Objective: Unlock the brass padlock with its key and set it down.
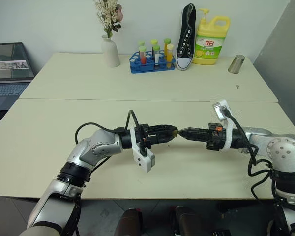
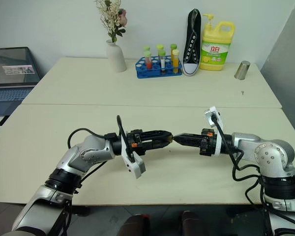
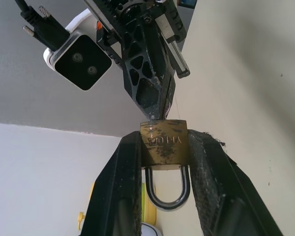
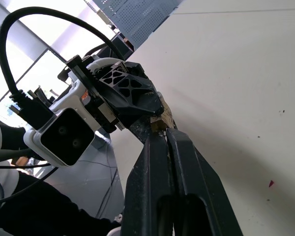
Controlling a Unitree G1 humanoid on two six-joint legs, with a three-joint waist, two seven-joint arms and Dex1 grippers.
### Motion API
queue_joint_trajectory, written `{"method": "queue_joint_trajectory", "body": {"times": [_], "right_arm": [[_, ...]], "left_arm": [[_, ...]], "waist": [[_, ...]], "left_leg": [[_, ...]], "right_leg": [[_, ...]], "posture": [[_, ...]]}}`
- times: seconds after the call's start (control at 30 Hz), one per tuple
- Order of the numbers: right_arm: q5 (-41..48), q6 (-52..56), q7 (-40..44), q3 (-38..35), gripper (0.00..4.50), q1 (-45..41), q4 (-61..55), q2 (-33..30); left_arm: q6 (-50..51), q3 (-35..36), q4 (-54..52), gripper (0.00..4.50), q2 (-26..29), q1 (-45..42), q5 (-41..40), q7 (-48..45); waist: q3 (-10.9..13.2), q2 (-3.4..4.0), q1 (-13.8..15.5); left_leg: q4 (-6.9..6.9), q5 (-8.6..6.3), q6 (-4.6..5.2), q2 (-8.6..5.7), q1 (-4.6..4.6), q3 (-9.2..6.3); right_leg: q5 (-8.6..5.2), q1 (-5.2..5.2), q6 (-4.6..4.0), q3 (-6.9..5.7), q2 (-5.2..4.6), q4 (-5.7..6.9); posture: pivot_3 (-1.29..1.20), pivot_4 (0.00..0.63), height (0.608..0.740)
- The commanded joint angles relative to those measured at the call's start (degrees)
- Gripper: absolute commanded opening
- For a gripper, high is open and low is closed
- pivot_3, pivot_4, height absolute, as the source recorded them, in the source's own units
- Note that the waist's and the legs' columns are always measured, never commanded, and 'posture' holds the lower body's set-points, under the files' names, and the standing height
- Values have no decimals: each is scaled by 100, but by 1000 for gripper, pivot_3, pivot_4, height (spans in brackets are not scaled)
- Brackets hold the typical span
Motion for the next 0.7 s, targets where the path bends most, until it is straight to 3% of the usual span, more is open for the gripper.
{"method": "queue_joint_trajectory", "body": {"times": [0.03,0.17,0.33,0.5,0.63,0.7], "right_arm": [[717,588,-621,-362,0,-316,289,217],[1581,1174,-1767,-701,0,-598,1077,509],[2356,1252,-2520,-746,0,-711,1399,532],[2520,1195,-2595,-634,0,-734,1283,416],[1925,900,-2387,-514,0,-670,759,394],[1823,806,-2179,-489,385,-604,565,380]], "left_arm": [[-15,1,-105,957,49,-33,33,144],[-72,-25,-112,957,78,-61,129,226],[-86,-43,-109,957,97,-28,191,306],[-45,-58,-106,957,109,-13,202,349],[3,-55,-90,957,118,-15,199,359],[35,-58,-94,957,123,-12,185,370]], "waist": [[0,0,-1],[0,1,-32],[0,1,-47],[0,1,-52],[0,2,-56],[0,2,-56]], "left_leg": [[0,0,0,-1,0,0],[0,0,0,-2,-1,0],[-2,0,1,-4,-7,0],[-4,-1,2,-4,-8,0],[-4,-1,2,-3,-8,-1],[-5,-1,2,-3,-8,-2]], "right_leg": [[1,0,-1,0,0,0],[1,-1,-2,2,-6,1],[1,-1,-2,3,-9,-1],[1,-2,-2,4,-8,-1],[1,-5,-1,3,-7,-1],[1,-5,-1,2,-7,-1]], "posture": [[0,150,740],[0,150,740],[0,150,740],[0,150,740],[0,150,740],[0,150,740]]}}
